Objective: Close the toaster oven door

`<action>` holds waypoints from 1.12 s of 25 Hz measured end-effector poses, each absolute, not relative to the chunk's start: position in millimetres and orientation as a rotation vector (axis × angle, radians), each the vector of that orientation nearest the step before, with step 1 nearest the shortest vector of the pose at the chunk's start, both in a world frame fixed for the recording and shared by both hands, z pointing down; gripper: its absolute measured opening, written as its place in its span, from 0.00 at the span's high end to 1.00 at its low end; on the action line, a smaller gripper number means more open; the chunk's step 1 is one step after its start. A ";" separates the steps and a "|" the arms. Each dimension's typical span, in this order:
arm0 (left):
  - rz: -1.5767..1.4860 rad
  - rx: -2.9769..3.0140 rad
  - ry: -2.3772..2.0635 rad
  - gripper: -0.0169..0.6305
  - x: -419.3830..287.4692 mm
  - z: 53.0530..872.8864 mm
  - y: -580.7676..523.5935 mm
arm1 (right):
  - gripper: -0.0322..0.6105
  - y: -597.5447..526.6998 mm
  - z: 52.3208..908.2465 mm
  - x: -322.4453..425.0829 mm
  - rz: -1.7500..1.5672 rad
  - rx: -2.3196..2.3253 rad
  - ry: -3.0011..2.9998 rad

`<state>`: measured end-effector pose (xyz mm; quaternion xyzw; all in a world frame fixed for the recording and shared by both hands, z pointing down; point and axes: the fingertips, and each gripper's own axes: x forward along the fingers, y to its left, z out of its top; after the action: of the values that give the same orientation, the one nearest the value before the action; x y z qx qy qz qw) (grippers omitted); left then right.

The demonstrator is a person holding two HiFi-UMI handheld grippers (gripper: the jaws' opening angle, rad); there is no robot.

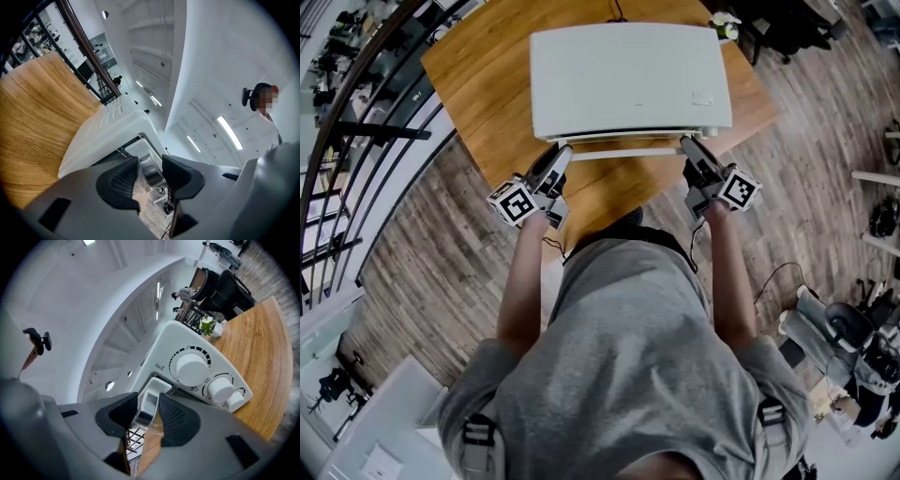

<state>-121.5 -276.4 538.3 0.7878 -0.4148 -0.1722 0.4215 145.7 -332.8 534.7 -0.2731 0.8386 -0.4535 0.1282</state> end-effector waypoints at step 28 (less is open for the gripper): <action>-0.471 1.978 -1.035 0.69 -123.2 532.5 -280.2 | 0.69 -337.0 530.1 144.4 -1.310 -0.804 2.410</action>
<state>-123.2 -280.2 532.5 0.7880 -0.4122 -0.1878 0.4169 144.4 -337.0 530.1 -0.2784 0.8346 -0.4538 0.1412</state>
